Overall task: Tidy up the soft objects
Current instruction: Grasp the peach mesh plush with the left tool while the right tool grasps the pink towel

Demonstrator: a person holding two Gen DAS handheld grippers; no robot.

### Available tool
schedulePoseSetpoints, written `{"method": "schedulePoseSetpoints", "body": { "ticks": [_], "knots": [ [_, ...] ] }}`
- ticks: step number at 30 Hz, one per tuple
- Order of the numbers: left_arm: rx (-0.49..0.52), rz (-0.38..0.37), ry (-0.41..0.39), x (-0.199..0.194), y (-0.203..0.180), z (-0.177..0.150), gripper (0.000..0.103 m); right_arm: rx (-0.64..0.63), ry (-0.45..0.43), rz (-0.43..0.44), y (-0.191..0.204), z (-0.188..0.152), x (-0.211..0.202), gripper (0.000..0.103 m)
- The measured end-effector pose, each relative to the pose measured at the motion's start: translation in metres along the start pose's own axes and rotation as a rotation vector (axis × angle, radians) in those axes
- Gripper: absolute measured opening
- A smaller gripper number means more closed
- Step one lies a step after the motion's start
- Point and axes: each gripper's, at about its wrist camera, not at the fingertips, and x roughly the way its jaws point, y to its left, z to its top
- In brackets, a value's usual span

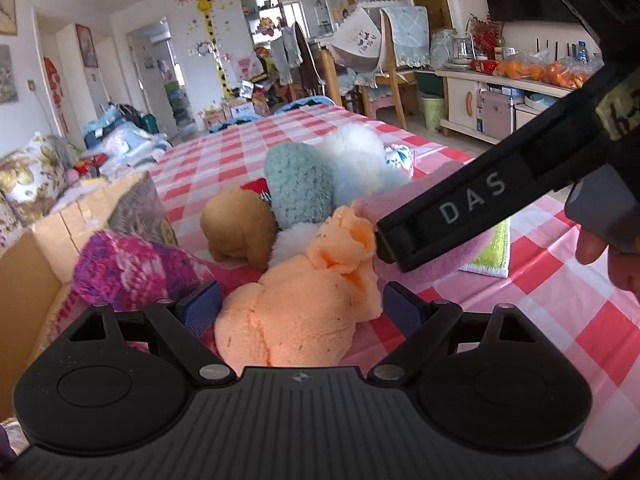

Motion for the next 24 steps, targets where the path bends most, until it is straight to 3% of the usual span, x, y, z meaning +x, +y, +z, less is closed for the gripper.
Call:
{"method": "schedulePoseSetpoints", "body": {
  "ticks": [3, 6, 13, 24],
  "knots": [
    [-0.008, 0.007, 0.002, -0.004, -0.004, -0.002, 0.101, 0.004, 0.017, -0.002, -0.001, -0.001, 0.005, 0.102],
    [-0.023, 0.018, 0.004, -0.004, -0.002, -0.001, 0.085, -0.003, 0.035, -0.006, 0.000, -0.002, 0.009, 0.102],
    [-0.052, 0.018, 0.012, -0.001, 0.005, 0.003, 0.073, 0.017, 0.053, -0.024, 0.002, 0.001, 0.014, 0.089],
    [-0.191, -0.041, 0.023, -0.002, 0.022, 0.010, 0.069, 0.045, 0.019, -0.067, -0.001, 0.006, -0.005, 0.079]
  ]
}}
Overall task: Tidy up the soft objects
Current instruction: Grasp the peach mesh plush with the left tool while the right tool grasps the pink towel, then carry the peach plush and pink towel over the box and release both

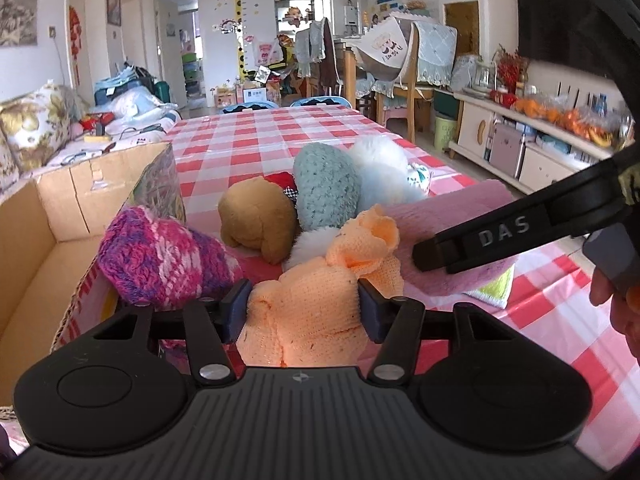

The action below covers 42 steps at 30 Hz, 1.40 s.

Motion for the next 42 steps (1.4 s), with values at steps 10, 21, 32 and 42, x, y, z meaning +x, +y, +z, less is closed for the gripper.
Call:
{"method": "schedulePoseSetpoints", "body": {
  "ticks": [10, 21, 32, 42],
  "knots": [
    [-0.100, -0.086, -0.067, -0.021, 0.015, 0.014, 0.068, 0.097, -0.071, 0.003, -0.014, 0.005, -0.027, 0.078],
    [-0.173, -0.164, -0.184, -0.049, 0.045, 0.032, 0.068, 0.121, -0.169, 0.070, 0.004, 0.014, -0.053, 0.078],
    [-0.295, -0.090, -0.262, -0.071, 0.102, 0.039, 0.068, 0.059, -0.264, 0.179, 0.050, 0.027, -0.068, 0.078],
    [-0.389, 0.079, -0.251, -0.073, 0.158, 0.041, 0.069, -0.124, -0.259, 0.290, 0.128, 0.032, -0.054, 0.078]
  ]
}}
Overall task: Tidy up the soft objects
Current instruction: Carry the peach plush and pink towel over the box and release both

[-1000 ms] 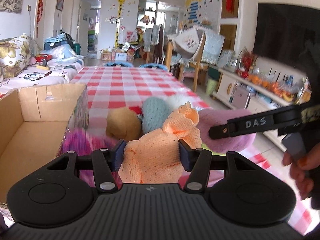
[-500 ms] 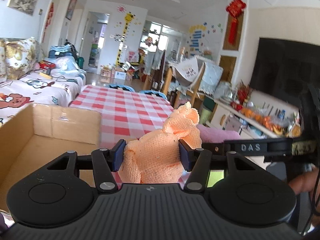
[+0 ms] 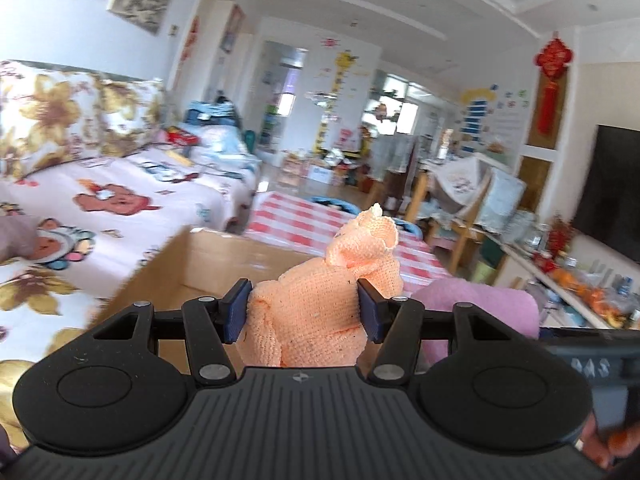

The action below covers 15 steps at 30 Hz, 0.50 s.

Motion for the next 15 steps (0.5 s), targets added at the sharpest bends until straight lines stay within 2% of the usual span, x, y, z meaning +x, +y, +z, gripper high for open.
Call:
{"method": "schedulePoseSetpoints", "body": {
  "ticks": [8, 15],
  "knots": [
    [-0.045, 0.126, 0.060, 0.017, 0.021, 0.008, 0.069, -0.186, 0.058, 0.071, 0.056, -0.010, 0.036, 0.078],
    [-0.060, 0.185, 0.100, 0.017, 0.028, 0.000, 0.069, -0.258, 0.093, 0.075, 0.075, -0.019, 0.052, 0.079]
  ]
}}
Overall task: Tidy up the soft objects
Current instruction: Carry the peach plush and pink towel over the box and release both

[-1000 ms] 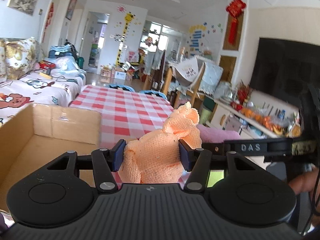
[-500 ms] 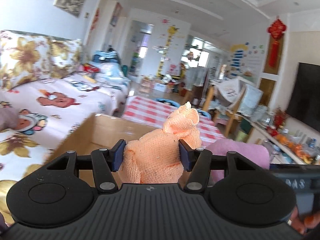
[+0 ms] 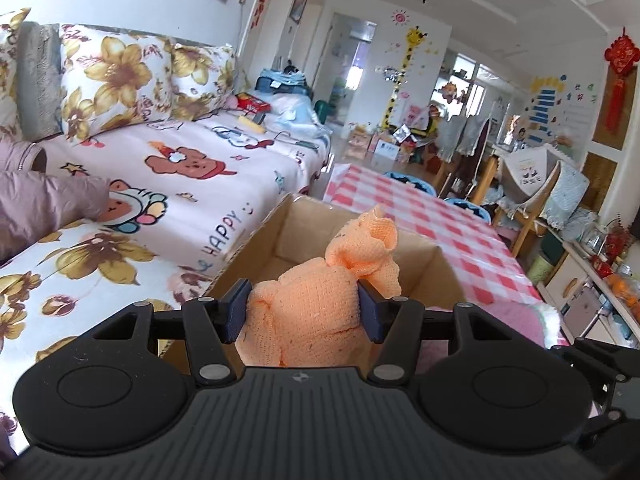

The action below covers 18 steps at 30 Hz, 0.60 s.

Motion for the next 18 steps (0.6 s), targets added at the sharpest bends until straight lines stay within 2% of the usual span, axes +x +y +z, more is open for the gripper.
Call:
{"method": "schedulePoseSetpoints", "body": {
  "ticks": [5, 9, 12, 13, 18],
  "knots": [
    [0.019, 0.022, 0.021, -0.001, 0.002, -0.008, 0.070, -0.024, 0.009, -0.001, 0.005, -0.002, 0.003, 0.080],
    [0.021, 0.040, 0.050, 0.001, 0.000, -0.013, 0.074, -0.046, 0.012, 0.017, 0.009, -0.003, 0.003, 0.089],
    [0.011, 0.049, 0.045, -0.002, 0.002, -0.014, 0.080, -0.039, -0.004, 0.043, 0.008, -0.003, -0.005, 0.090],
    [0.006, 0.050, 0.040, -0.003, 0.003, -0.013, 0.083, -0.037, -0.011, 0.040, 0.008, -0.003, -0.008, 0.090],
    [0.012, 0.044, 0.030, -0.010, 0.001, -0.014, 0.083, 0.009, -0.047, -0.019, -0.007, -0.005, -0.025, 0.090]
  ]
}}
